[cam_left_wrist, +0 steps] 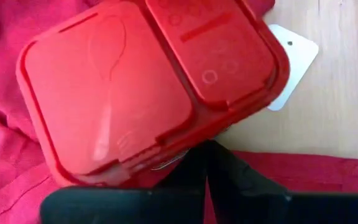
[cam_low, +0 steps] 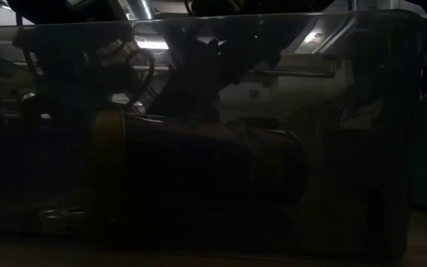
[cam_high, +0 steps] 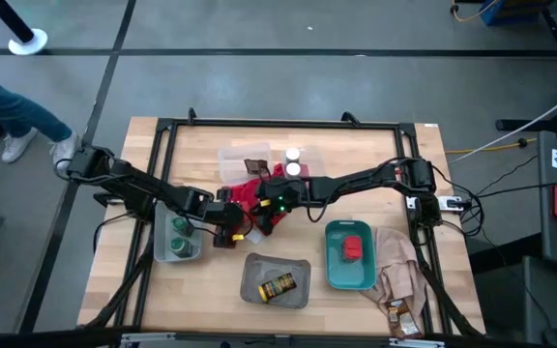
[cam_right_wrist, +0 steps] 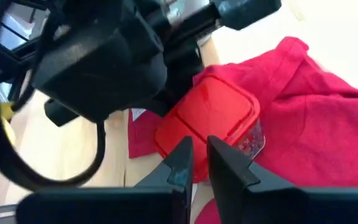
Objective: Sort spices by type
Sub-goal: Put the red seasoning can into the green bin
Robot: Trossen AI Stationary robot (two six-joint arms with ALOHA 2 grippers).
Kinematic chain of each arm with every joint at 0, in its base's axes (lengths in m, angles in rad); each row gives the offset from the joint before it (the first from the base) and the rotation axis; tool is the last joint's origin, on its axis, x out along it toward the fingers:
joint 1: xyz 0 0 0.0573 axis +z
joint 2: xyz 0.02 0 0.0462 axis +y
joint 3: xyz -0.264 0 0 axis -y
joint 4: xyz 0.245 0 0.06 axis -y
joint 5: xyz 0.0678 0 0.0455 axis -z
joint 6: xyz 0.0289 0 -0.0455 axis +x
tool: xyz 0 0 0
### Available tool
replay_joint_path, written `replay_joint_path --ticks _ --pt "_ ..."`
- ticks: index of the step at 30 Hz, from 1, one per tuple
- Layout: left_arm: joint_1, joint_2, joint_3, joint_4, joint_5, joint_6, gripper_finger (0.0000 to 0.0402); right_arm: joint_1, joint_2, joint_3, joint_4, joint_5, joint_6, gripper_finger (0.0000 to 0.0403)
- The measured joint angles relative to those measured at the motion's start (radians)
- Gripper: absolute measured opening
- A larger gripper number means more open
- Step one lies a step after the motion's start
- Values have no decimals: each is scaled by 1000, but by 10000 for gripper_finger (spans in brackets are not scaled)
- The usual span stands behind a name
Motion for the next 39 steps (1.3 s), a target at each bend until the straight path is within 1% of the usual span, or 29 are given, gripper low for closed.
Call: replay_joint_path --ticks 2,7,9,13,17,20,22,25,30,32,35,39 --pt "-3 -1 0 -4 7 3 5 0 0 0 -4 0 0 48" --pt "-12 -30 0 -15 78 1 5 0 0 0 -1 0 0 49" --pt "-16 -45 2 -30 87 1 5 0 0 0 1 0 0 49" --pt "-18 -72 28 -106 90 -12 5 -1 -1 0 -1 -4 0 49" --pt "-34 -102 85 -224 101 -15 5 -1 -30 -1 -22 -26 -10 49" --pt "-50 -122 131 -273 109 -8 5 -1 -74 0 -48 -27 -29 49" --pt "-56 -129 153 -277 110 20 5 -1 -109 0 -88 -27 -49 49" --pt "-63 -135 172 -248 110 70 5 -1 -168 0 -140 -27 -66 49" --pt "-63 -134 175 -179 109 148 6 -1 -302 0 -284 -26 -87 49" --pt "-62 -134 175 -175 109 171 9 -1 -360 0 -332 -12 -91 49" --pt "-57 -134 175 -166 107 181 28 -1 -444 0 -406 22 -92 49" --pt "-57 -134 175 -142 86 193 80 -1 -543 0 -496 72 -90 49"
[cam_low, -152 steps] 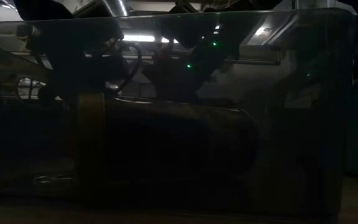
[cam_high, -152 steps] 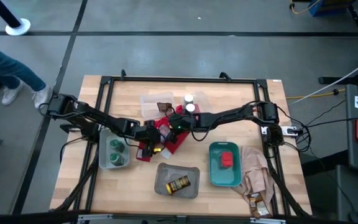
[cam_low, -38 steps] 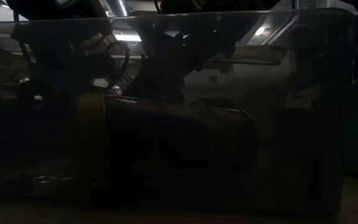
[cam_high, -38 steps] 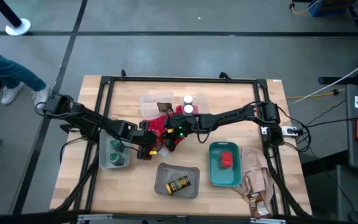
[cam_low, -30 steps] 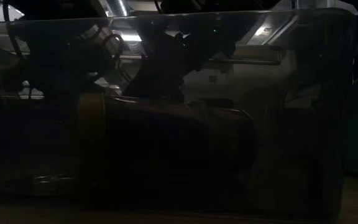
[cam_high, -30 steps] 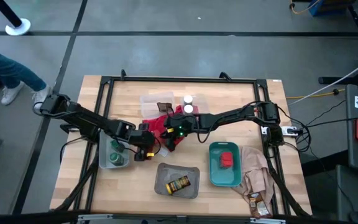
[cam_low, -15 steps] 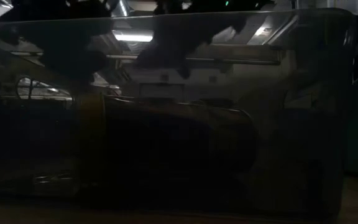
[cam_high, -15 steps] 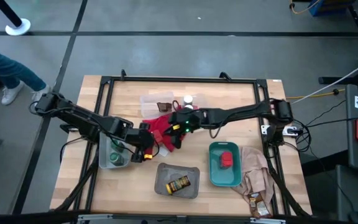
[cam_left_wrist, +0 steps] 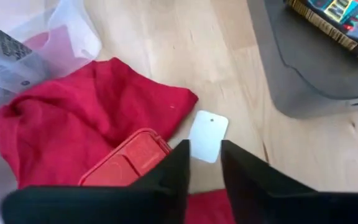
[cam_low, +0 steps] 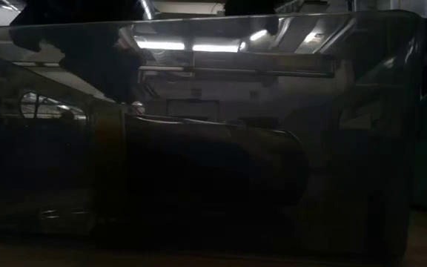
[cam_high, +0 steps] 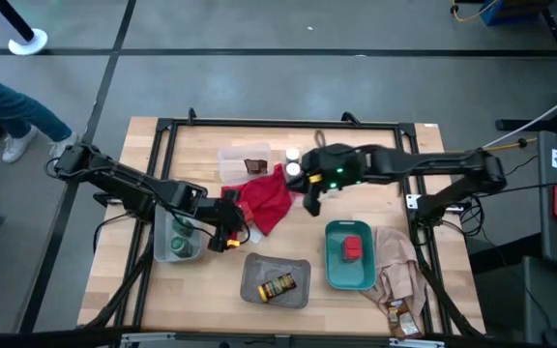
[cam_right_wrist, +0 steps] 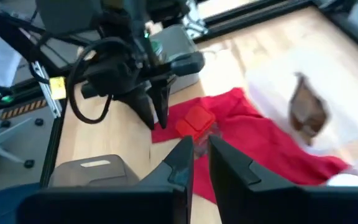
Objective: Sort spices by type
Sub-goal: Put the red seasoning can into the green bin
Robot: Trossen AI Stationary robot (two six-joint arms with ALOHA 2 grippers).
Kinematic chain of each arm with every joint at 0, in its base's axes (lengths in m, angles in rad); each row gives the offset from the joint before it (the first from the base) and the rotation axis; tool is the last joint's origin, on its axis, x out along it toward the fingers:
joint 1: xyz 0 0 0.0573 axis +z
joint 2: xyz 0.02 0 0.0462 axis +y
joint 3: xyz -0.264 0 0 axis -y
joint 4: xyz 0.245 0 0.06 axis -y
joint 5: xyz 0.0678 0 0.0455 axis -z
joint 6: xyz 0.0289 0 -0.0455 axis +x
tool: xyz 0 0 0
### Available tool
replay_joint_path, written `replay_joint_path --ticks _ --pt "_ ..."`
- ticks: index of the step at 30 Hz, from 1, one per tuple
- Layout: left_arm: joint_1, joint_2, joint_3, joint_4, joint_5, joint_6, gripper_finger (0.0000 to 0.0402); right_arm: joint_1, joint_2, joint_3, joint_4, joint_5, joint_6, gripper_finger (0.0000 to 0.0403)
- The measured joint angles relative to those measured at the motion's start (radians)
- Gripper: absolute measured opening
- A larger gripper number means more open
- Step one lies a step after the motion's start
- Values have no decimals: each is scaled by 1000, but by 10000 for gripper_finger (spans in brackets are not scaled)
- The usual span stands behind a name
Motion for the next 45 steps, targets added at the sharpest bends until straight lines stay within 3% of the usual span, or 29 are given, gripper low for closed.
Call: replay_joint_path --ticks 7,15,25,31,45 --pt "5 0 11 16 -22 107 172 0 -131 0 -148 106 0 49" --pt "40 1 51 19 -140 244 221 0 -196 0 -304 220 4 49" --pt "92 1 51 14 -144 439 229 0 -196 0 -360 225 5 49" --pt "96 2 57 -70 -49 627 226 0 -196 0 -360 225 5 49" --pt "171 5 61 -153 57 691 225 0 -196 0 -359 225 5 49"
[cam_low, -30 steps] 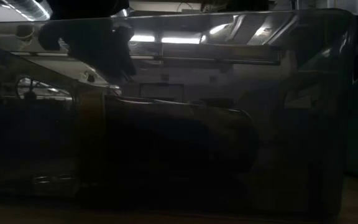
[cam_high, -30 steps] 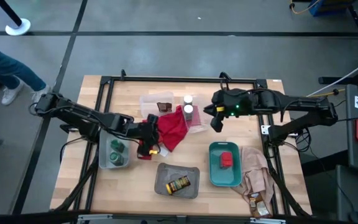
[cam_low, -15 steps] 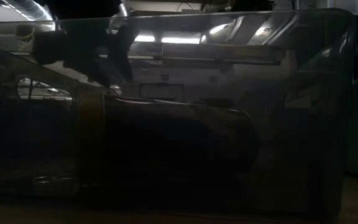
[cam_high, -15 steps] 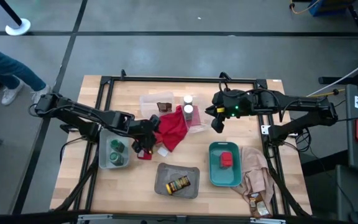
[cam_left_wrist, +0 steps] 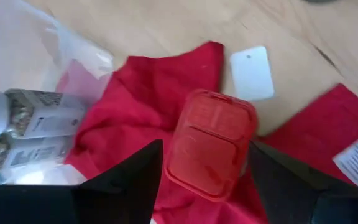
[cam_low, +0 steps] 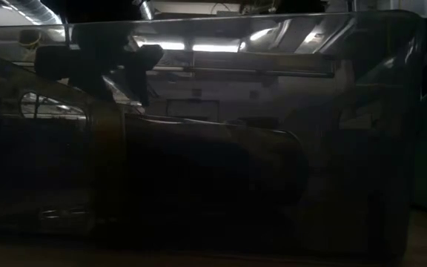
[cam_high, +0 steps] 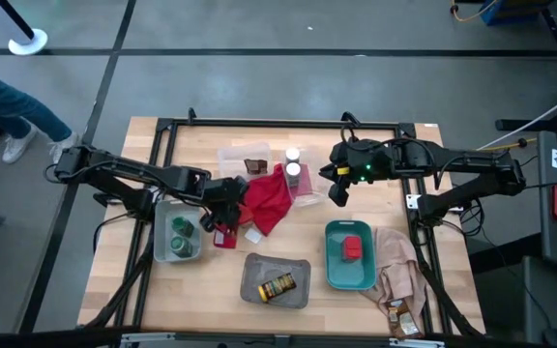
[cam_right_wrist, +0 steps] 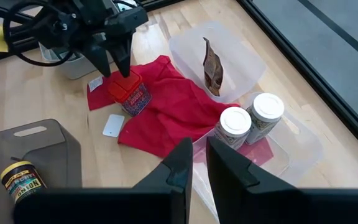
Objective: Sort spices by type
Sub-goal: Put the red seasoning can into the green bin
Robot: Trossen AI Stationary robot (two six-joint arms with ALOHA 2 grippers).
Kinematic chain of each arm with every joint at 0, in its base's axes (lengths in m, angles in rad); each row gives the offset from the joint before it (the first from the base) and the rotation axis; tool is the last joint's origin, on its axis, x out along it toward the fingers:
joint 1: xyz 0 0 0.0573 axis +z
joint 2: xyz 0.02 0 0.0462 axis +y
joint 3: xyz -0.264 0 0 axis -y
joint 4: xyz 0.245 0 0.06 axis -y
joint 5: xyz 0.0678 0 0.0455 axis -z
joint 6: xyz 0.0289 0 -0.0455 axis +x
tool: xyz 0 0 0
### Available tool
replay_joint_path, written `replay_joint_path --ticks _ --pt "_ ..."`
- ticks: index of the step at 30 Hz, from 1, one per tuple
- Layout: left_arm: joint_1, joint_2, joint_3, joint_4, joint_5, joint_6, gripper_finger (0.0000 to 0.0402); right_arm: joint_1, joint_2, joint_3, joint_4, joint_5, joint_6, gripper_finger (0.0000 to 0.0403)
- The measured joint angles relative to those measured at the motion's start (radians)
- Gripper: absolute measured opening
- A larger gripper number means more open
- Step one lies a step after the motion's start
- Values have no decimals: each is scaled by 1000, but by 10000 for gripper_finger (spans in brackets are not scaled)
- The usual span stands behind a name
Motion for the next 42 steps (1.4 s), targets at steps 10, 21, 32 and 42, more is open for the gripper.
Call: replay_joint_path --ticks 10,21,32,42 --pt "-4 0 0 26 -19 -20 225 0 0 0 0 0 0 49" --pt "-4 0 0 45 -26 -154 225 0 -1 0 -1 -16 0 49" --pt "-4 0 0 -21 -5 -43 226 0 -95 -112 -30 98 129 49" --pt "-4 16 -7 -7 -5 101 226 1 -62 -203 90 34 135 49"
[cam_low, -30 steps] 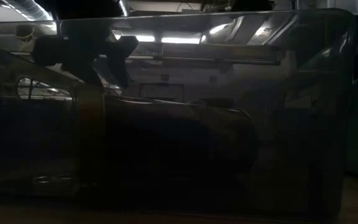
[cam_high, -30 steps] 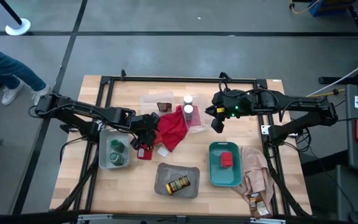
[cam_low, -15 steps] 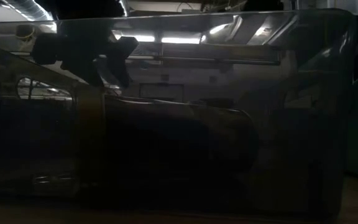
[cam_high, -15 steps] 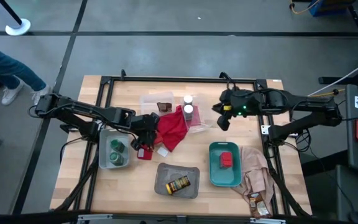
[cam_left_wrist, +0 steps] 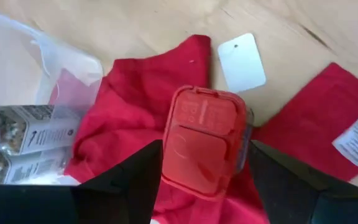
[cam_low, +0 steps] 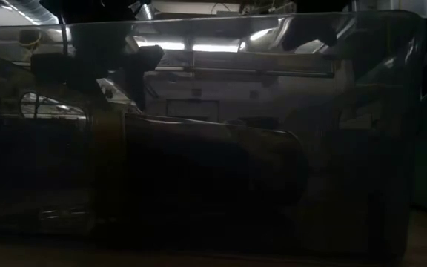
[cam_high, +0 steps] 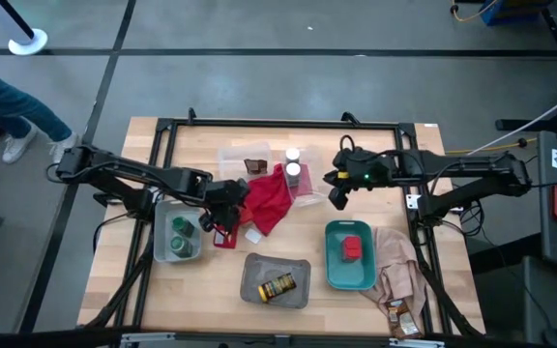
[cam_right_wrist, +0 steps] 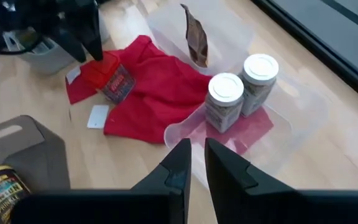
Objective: Sort spices by type
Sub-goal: Put the red seasoning can into the green bin
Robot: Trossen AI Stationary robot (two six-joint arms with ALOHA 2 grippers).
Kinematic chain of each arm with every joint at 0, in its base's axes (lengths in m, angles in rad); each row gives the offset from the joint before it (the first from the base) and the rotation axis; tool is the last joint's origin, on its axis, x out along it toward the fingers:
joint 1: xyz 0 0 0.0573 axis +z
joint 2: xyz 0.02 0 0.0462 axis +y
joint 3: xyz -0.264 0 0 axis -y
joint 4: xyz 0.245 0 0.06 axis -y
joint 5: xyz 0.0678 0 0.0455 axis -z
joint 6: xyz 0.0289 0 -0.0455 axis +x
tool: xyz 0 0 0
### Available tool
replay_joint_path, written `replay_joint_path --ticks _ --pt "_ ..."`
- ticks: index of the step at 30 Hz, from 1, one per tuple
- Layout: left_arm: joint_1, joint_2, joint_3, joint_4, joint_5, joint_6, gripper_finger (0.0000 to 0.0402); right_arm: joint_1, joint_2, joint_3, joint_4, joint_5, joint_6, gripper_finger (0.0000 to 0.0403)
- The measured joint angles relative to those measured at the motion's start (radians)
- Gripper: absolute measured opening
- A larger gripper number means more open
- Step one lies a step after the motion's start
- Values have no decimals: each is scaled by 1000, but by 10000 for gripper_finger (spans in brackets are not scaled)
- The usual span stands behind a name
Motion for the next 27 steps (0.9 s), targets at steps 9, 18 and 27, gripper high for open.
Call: replay_joint_path --ticks 9,18,27 --pt "0 41 0 36 -2 10 226 0 0 -19 21 2 3 49" --pt "1 38 0 65 -3 13 226 0 -137 -120 21 70 -26 49" --pt "19 73 0 63 -3 -6 226 0 -238 -315 124 33 67 49"
